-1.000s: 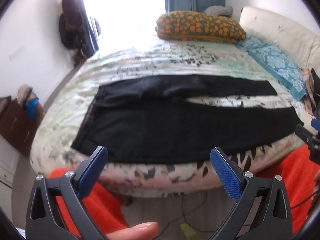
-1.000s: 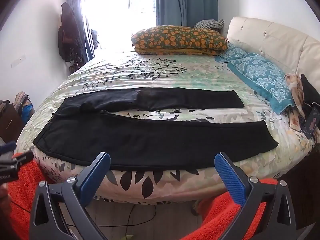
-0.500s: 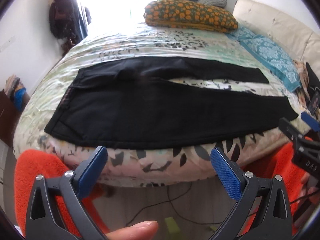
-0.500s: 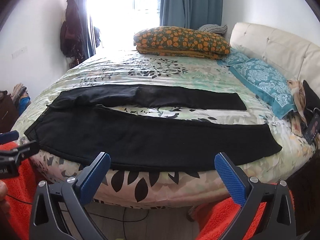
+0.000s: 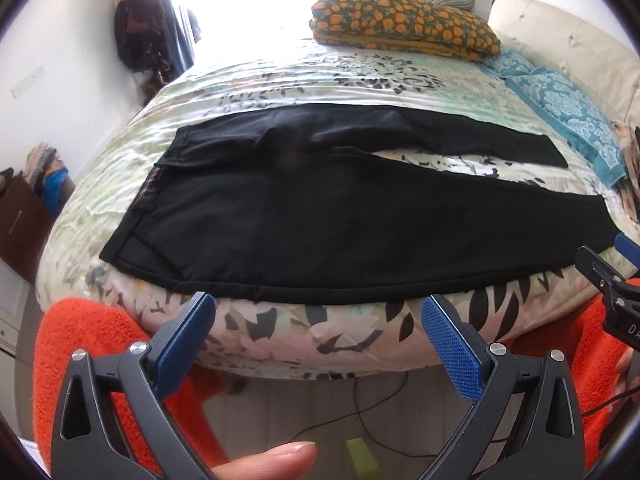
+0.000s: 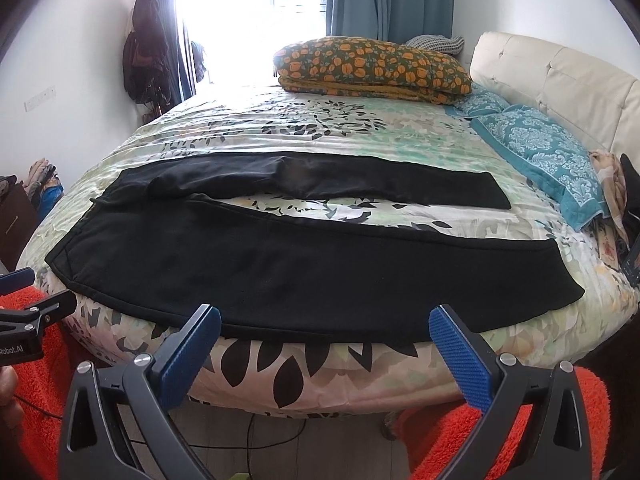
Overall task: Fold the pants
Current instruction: 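Move both tools over the black pants toward the waistband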
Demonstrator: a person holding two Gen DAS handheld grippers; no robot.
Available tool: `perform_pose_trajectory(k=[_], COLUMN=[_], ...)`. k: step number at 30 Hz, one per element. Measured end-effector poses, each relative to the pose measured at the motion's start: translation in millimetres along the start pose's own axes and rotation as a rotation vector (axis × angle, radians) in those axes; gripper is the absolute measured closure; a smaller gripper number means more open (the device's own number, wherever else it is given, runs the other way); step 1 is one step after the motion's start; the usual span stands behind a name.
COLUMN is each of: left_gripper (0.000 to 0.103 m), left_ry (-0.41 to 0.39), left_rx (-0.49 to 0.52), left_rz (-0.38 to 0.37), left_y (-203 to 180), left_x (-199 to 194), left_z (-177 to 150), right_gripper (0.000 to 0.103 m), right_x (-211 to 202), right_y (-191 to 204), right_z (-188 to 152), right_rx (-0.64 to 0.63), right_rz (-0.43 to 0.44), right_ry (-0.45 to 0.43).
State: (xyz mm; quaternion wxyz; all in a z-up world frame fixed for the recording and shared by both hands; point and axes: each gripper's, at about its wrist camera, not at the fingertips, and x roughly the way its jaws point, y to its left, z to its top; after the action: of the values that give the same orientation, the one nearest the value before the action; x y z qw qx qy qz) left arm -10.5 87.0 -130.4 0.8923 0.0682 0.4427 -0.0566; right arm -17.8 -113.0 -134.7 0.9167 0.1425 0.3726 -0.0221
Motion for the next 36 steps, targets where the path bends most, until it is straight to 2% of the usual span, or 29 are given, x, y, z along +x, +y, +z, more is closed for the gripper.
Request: perform_pose_trajectory(k=[4, 8, 11, 13, 16, 18, 21, 27, 33, 36], left_gripper=[0.000, 0.000, 0.000, 0.000, 0.000, 0.000, 0.000, 0.000, 0.000, 0.000], left_ry=[-0.031, -0.058, -0.087, -0.110, -0.136, -0.125, -0.091, -0.031, -0.046, 0.000], left_rx=[0.024, 0.007, 0.007, 0.016, 0.052, 0.071, 0.052, -0.002, -0.085, -0.117], left_rz=[0.013, -0.005, -0.004, 0.010, 0.047, 0.080, 0.087, 0.079, 0.076, 0.078], left_y=[-6, -13, -19, -20, -17, -15, -5, 12, 28, 37], left_x=[8, 19, 21, 21, 27, 36, 50, 83, 106, 117], left_z=[9, 39, 55, 57, 47, 37, 21, 15, 29, 22], right_gripper=[0.000, 0.000, 0.000, 0.000, 0.000, 0.000, 0.000, 0.000, 0.000, 0.000], right_x=[7, 16, 24, 28, 36, 41, 46, 73, 74, 74], right_y=[-1, -8, -17, -22, -26, -26, -26, -25, -22, -16], right_z=[-1, 11, 28, 32, 27, 24, 20, 7, 5, 6], right_rx=[0.012, 0.026, 0.024, 0.033, 0.044, 0.038, 0.020, -0.016, -0.015, -0.025], right_rz=[0.003, 0.000, -0.062, -0.090, -0.096, -0.099, -0.095, -0.082, -0.084, -0.082], right_ry=[0.007, -0.018, -0.064, -0.081, -0.060, -0.040, -0.030, 0.096, 0.095, 0.085])
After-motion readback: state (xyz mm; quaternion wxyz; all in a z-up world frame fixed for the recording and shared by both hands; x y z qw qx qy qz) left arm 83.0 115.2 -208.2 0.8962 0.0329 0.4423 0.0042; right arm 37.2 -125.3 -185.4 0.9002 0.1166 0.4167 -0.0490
